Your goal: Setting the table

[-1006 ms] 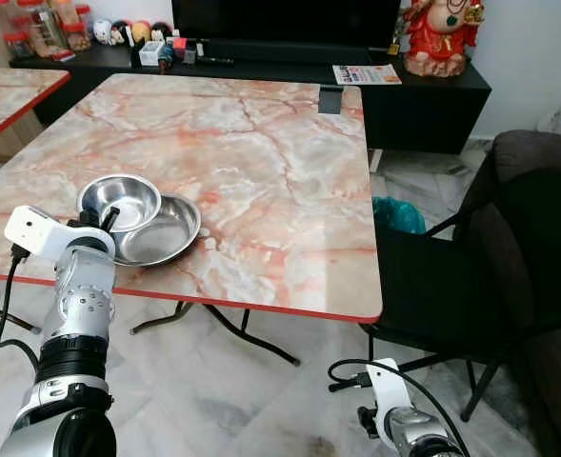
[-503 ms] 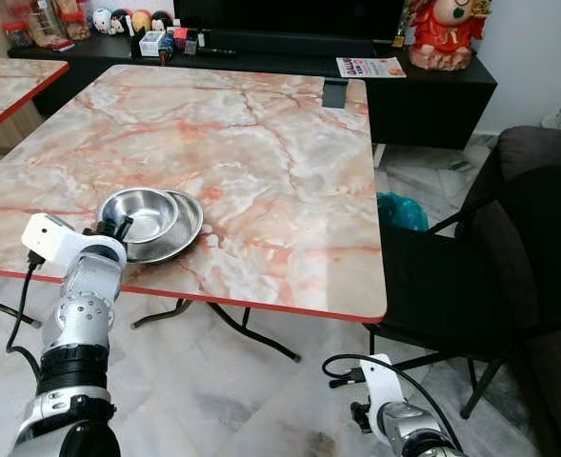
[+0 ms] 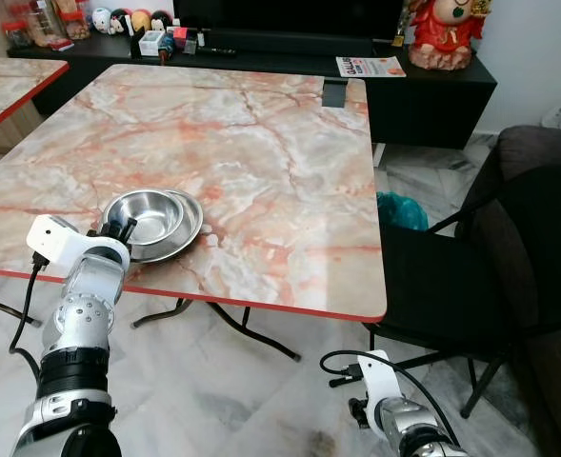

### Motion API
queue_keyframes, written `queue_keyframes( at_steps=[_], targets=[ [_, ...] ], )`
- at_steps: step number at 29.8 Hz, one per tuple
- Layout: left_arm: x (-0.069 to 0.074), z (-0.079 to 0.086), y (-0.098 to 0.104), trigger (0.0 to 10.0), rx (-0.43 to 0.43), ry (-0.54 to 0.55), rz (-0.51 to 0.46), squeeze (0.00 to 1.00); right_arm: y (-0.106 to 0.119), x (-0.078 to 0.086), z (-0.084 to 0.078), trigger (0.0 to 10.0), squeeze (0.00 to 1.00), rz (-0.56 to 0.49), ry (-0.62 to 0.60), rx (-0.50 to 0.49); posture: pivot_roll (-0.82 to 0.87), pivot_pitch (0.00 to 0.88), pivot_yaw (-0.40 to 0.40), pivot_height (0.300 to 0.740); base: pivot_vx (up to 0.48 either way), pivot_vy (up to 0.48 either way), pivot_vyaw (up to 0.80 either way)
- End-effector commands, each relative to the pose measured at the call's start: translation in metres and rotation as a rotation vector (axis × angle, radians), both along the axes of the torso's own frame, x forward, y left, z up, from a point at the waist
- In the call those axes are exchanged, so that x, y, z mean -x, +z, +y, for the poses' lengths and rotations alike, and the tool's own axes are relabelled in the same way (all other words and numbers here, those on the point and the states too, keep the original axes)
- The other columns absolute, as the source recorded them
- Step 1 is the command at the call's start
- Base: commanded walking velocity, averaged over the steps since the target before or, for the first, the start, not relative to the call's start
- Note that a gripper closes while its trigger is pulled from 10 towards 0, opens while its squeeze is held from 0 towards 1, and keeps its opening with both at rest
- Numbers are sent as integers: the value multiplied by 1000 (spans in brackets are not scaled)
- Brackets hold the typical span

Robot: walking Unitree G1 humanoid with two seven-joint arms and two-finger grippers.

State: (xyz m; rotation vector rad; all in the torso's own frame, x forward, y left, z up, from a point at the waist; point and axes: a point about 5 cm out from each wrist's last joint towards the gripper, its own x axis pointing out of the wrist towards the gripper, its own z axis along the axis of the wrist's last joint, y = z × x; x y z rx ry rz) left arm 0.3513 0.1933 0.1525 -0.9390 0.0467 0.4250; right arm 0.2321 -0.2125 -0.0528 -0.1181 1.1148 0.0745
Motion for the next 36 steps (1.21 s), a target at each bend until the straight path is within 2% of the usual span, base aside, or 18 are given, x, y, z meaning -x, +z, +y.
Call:
queue_keyframes(
  at_steps=[1, 8, 14, 23, 24, 25, 26, 36],
  targets=[
    [-5, 0, 4, 10000, 2, 4, -9, 0, 2, -3, 1, 10000, 0, -5, -6, -1, -97, 62, -19, 740, 0, 0, 0],
    [-10, -4, 3, 10000, 11, -7, 3, 0, 2, -3, 2, 10000, 0, -2, -5, -5, -105, 64, -17, 740, 0, 0, 0],
    [-13, -5, -7, 10000, 1, 14, 60, 0, -3, 9, -11, 10000, 0, 22, -6, -6, -110, 69, -19, 740, 0, 0, 0],
    [-12, -1, -13, 10000, -9, 60, 110, 0, -11, 21, -5, 10000, 0, 37, -4, -8, -113, 70, -20, 740, 0, 0, 0],
    [-12, 0, -13, 10000, -7, 70, 111, 412, -11, 21, -5, 10000, 0, 37, -3, -9, -113, 70, -20, 740, 0, 0, 0],
    [-12, 0, -13, 10000, -7, 72, 110, 412, -11, 21, -4, 10000, 0, 36, -3, -10, -113, 70, -20, 740, 0, 0, 0],
    [-13, 0, -13, 10000, -8, 75, 109, 1000, -11, 20, -4, 10000, 0, 36, -3, -10, -113, 70, -20, 740, 0, 0, 0],
    [-14, 0, -13, 10000, 4, 88, 109, 1000, -10, 16, 0, 10000, 0, 29, 0, -12, -112, 70, -19, 740, 0, 0, 0]
  ],
)
